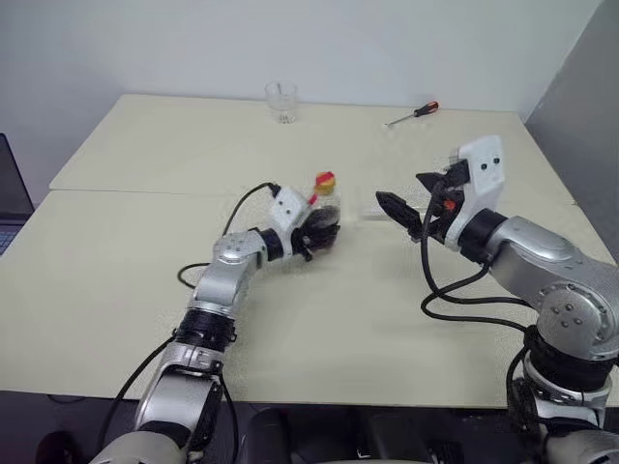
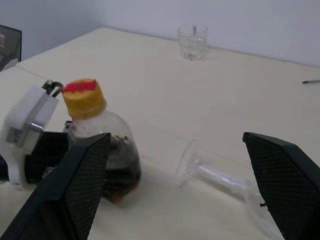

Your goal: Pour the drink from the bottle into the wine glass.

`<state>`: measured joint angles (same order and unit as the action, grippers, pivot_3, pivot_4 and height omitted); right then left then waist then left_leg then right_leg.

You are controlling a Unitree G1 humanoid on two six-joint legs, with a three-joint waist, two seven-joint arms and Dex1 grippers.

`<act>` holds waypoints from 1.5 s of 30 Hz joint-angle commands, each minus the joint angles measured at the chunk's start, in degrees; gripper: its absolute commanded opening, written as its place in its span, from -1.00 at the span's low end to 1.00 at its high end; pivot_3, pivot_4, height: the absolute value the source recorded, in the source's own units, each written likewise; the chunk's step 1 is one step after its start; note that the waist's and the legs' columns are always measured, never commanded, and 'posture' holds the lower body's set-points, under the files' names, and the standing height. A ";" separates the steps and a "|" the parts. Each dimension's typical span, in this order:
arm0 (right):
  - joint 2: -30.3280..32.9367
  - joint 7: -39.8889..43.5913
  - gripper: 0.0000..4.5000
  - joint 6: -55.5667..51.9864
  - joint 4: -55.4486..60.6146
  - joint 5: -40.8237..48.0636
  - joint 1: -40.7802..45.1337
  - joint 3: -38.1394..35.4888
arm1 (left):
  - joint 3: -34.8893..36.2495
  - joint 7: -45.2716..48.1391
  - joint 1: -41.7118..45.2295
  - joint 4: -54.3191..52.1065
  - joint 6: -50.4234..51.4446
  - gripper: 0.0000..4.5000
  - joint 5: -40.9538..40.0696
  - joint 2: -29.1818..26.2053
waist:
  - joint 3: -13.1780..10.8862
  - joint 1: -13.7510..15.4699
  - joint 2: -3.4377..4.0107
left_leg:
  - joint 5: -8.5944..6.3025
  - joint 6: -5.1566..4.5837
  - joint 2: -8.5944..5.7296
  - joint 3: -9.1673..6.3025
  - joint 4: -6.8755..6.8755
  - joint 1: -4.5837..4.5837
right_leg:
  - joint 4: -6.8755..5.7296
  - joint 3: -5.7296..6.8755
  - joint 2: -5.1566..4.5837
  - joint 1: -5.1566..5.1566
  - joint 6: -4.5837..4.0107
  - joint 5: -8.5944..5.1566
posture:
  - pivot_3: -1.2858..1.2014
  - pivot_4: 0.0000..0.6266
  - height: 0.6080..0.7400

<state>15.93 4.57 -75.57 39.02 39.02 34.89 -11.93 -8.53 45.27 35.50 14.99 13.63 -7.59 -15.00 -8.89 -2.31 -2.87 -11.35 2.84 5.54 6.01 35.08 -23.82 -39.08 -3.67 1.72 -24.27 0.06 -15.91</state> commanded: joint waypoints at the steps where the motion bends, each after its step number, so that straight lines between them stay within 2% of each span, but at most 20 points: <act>1: -2.26 -2.49 1.00 -3.22 4.25 1.44 -0.41 -0.54 | -1.53 -1.31 0.15 -4.80 2.14 -0.30 0.07 1.39 | -0.01 0.00 0.00 | 0.00 0.00 -0.02 -0.01 0.00 -0.03 | -0.01 0.00 0.00 -0.02 0.02 -0.01 | 0.03 -0.52 1.00; 13: -12.64 -7.29 1.00 -5.70 5.06 0.24 0.57 -1.75 | -4.46 -2.81 -0.10 -6.76 4.71 -0.31 -0.37 5.22 | 0.00 -0.08 0.02 | -0.01 -0.04 -0.08 -0.81 0.05 -0.13 | -0.03 0.29 0.05 0.05 0.15 -0.08 | 0.03 -0.52 1.00; 28: -13.38 -8.12 1.00 -2.95 1.07 -2.54 1.45 -0.61 | -5.18 -3.32 -0.38 -7.87 4.15 -0.37 0.08 5.38 | 0.00 -0.07 0.02 | 0.00 -0.05 -0.08 -1.16 0.12 -0.39 | 0.00 0.79 0.05 0.07 0.11 -0.06 | 0.03 -0.52 1.00; 31: -13.35 -8.13 0.73 -2.77 0.86 -2.54 1.60 -0.29 | -5.32 -3.50 -0.58 -7.99 3.97 -0.37 0.25 5.38 | 0.00 -0.05 0.03 | 0.00 -0.05 -0.07 -1.22 0.15 -0.49 | 0.00 0.98 0.05 0.06 0.10 -0.06 | 0.03 -0.52 1.00; 38: -13.15 -7.65 -0.36 -2.26 0.74 -2.26 2.61 -0.13 | -5.41 -3.79 -1.22 -8.12 3.80 -0.37 0.46 5.13 | 0.00 -0.04 0.03 | 0.01 -0.06 -0.07 -1.25 0.17 -0.53 | 0.00 1.07 0.05 0.07 0.09 -0.06 | 0.03 -0.52 1.00; 45: -13.04 -7.26 -0.39 -2.21 0.39 -2.04 3.19 -0.25 | -5.47 -3.89 -1.55 -8.57 4.09 -0.47 0.75 5.00 | 0.00 -0.03 0.04 | 0.01 -0.06 -0.05 -1.31 0.42 -0.65 | -0.03 1.13 0.05 0.07 0.09 -0.06 | 0.03 -0.52 1.00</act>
<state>2.54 -2.75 -79.43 38.10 37.07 36.54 -11.17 -13.86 41.45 34.00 9.52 19.02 -6.69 -10.12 -8.88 -2.34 -2.84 -11.34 2.77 5.49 4.68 35.57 -24.50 -39.12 -2.52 1.77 -24.20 0.15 -15.97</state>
